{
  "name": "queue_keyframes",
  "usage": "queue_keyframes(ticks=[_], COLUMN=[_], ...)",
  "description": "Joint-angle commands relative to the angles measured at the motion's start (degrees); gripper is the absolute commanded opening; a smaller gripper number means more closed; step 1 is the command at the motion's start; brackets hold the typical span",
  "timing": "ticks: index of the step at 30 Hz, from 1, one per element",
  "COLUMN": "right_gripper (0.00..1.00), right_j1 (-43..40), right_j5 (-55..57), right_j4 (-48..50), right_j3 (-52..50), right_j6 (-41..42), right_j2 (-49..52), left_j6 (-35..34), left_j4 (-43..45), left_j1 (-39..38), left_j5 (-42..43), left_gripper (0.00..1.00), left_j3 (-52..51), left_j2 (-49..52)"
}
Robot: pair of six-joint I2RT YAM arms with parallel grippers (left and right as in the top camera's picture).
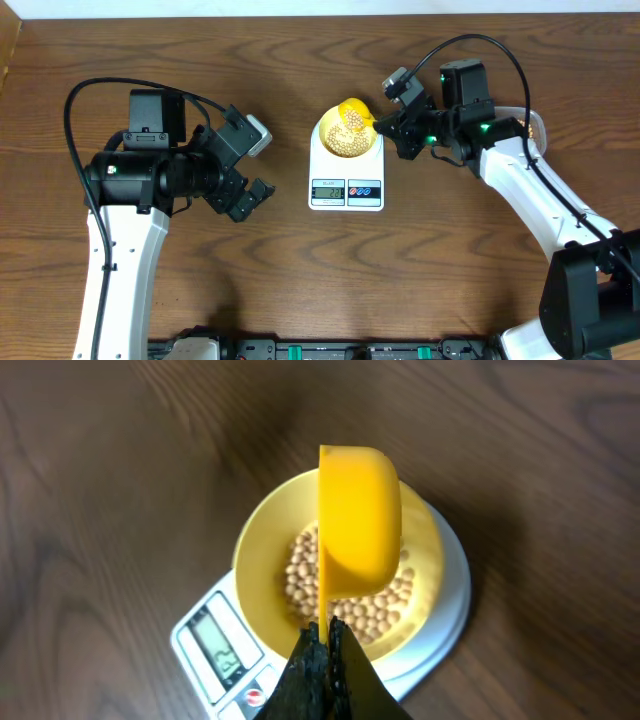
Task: Scoop item into bowl and weigh 50g on scale
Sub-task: 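Tip the scoop to pour chickpeas into the yellow bowl, then move the empty scoop back right to the chickpea tub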
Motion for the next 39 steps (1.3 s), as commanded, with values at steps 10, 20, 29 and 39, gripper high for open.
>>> queue_keyframes(ticks=[10,20,29,39], right_gripper=[0.01,0.01,0.01,0.01], right_j1=[0.48,1.07,1.97,3.91], right_j5=[-1.44,0.79,1.27,13.42], right_j4=[0.66,-0.87,1.42,3.82], right_j3=[0.04,0.04,0.07,0.07], right_j6=[0.07,-2.6,-5.09,-12.9], right_j2=[0.5,0.5,0.26,0.15], left_j6=[0.37,0.37,0.37,0.37], left_j4=[-0.17,-0.17,-0.17,-0.17], left_j1=[0.24,0.24,0.24,0.24], left_j5=[0.52,0.52,0.52,0.52], left_gripper=[0.98,0.98,0.98,0.98], left_j3=[-0.02,-0.02,-0.02,-0.02], left_j2=[0.11,0.11,0.11,0.11])
